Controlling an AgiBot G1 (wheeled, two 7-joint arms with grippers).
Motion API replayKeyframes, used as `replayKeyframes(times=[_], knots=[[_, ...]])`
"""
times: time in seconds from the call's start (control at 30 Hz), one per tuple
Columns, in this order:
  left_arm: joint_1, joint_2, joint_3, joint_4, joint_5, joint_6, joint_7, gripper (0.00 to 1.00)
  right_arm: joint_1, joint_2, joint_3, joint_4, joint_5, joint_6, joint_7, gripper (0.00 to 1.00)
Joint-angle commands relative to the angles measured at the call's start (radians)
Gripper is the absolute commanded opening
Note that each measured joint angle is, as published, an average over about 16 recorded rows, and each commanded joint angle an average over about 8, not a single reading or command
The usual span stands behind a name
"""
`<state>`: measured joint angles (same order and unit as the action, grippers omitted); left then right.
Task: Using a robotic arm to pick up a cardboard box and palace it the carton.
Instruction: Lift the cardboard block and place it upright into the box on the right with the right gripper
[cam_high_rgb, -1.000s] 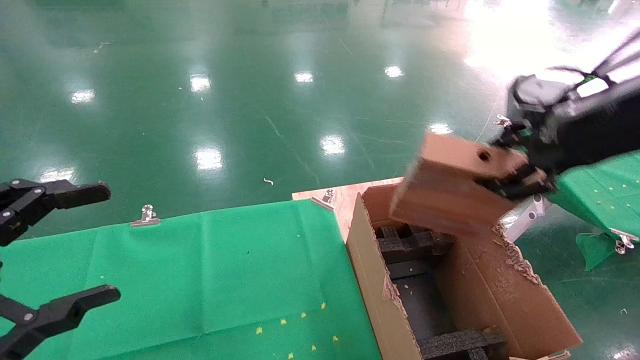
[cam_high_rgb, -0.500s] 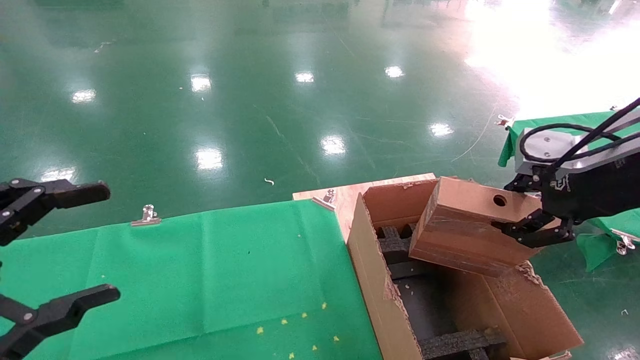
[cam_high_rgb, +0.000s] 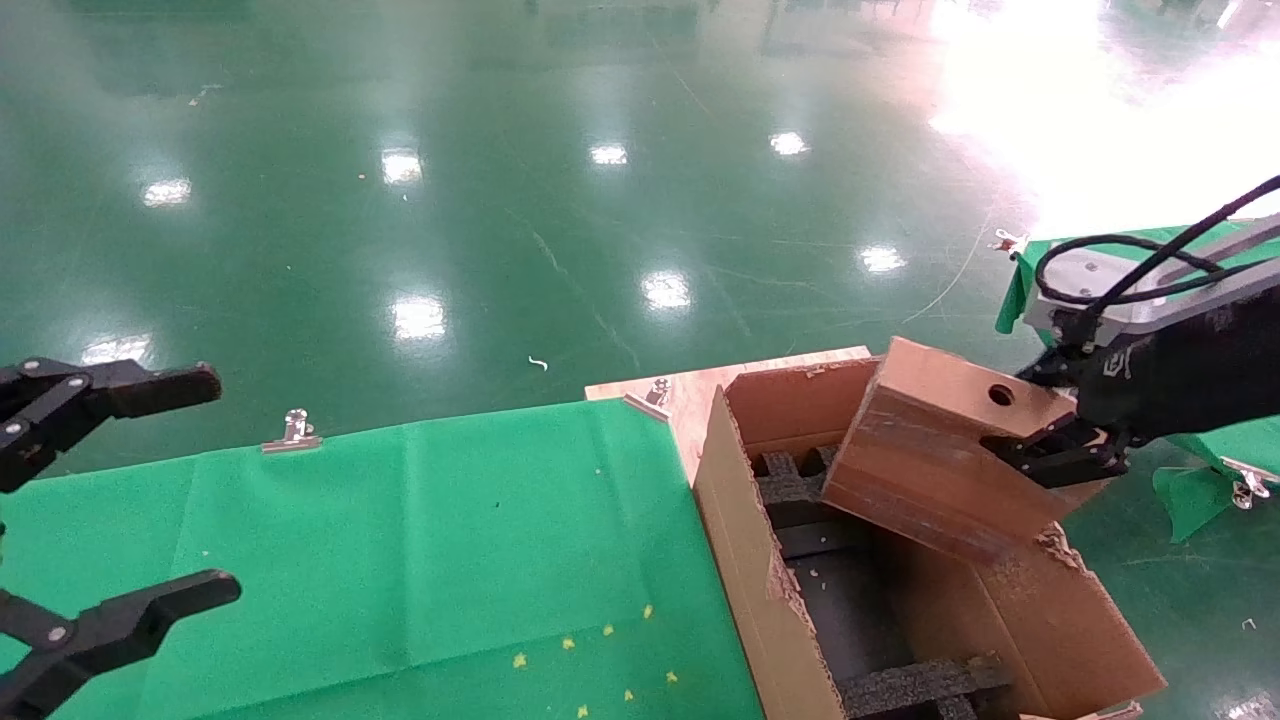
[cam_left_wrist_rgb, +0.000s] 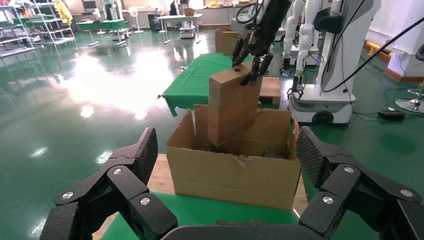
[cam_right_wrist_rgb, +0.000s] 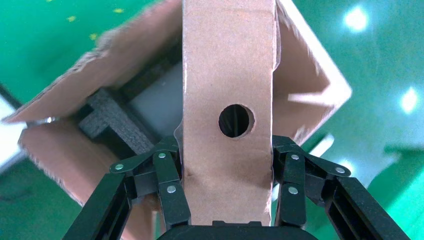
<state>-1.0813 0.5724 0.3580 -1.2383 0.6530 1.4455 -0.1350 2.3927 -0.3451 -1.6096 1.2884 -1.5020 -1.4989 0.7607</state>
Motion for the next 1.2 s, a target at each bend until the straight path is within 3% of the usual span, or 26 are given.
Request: replayKeyframes(times=[0.03, 0.33, 0.6, 0.73, 1.03, 1.2], knots=[[0.0, 0.0, 0.0, 0.0, 0.0, 0.0, 0.0, 1.0, -0.011, 0.011, -0.01, 0.023, -0.024, 0.025, 0.075, 0.0], [0.0, 0.0, 0.0, 0.0, 0.0, 0.0, 0.0, 1.0, -0.052, 0.024, -0.04, 0.068, -0.112, 0.089, 0.482, 0.0], [0.0, 0.0, 0.0, 0.0, 0.0, 0.0, 0.0, 1.0, -0.091, 0.048, -0.059, 0.07, -0.119, 0.12, 0.724, 0.0], [0.0, 0.0, 0.0, 0.0, 0.0, 0.0, 0.0, 1.0, -0.098, 0.057, -0.065, 0.072, -0.129, 0.125, 0.783, 0.0], [0.0, 0.0, 0.0, 0.0, 0.0, 0.0, 0.0, 1.0, -0.101, 0.054, -0.067, 0.058, -0.132, 0.128, 0.783, 0.0], [0.0, 0.0, 0.0, 0.0, 0.0, 0.0, 0.0, 1.0, -0.118, 0.04, -0.077, 0.046, -0.158, 0.15, 0.837, 0.0]])
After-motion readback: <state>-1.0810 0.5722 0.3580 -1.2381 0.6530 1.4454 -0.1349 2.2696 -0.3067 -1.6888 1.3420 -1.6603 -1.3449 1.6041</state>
